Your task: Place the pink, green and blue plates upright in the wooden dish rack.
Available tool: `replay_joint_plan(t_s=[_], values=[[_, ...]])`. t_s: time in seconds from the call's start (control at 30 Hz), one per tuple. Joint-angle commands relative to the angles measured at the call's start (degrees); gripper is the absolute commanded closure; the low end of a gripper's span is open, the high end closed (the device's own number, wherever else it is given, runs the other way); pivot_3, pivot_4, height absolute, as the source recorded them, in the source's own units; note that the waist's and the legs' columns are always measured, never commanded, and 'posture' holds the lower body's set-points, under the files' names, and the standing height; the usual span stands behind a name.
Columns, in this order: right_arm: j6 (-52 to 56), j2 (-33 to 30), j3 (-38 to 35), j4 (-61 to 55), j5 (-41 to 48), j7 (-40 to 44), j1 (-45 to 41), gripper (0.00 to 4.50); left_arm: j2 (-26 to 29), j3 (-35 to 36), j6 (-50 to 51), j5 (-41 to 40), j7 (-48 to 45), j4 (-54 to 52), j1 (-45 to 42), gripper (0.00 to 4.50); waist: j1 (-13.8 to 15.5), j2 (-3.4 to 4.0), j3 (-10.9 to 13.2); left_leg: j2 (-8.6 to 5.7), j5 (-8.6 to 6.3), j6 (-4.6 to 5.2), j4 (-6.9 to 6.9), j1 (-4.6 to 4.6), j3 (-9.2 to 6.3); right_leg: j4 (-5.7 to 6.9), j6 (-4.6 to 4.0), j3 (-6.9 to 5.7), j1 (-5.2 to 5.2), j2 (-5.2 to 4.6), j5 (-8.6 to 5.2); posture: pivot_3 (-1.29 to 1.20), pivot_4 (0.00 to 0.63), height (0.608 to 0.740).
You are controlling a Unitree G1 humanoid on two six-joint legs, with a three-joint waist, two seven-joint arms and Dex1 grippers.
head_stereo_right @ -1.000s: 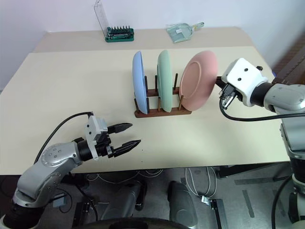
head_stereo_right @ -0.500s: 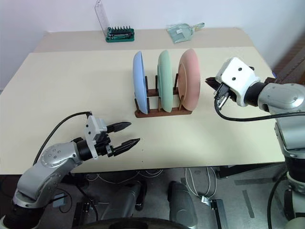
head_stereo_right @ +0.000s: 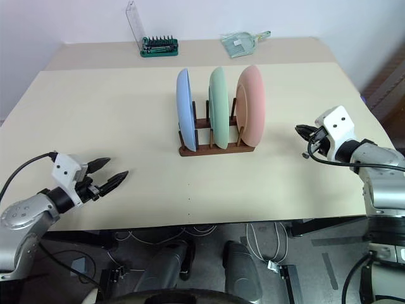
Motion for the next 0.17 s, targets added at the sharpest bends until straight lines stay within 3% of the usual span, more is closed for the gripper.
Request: replay_joint_plan(t_s=[0.03,0.17], values=[[-1.9,2.6,-2.0,2.0,2.5,0.4,0.9,4.49,-0.1,2.2,-2.0,0.4,0.0,1.0,0.2,0.99,0.0,0.00,0.0,0.00,0.00,0.00,0.00,0.02,0.00,0.00,0.00,0.00,0.01,0.00,0.00,0.00,0.150,0.740],[-2.0,5.0,-1.4,3.3,2.2,-0.3,1.9,4.49,-1.2,1.8,-2.4,0.5,0.9,0.4,1.5,0.99,0.0,0.02,0.0,0.01,-0.01,-0.01,0.01,0.06,0.00,0.04,0.00,0.01,0.04,0.00,0.00,0.00,0.150,0.740]])
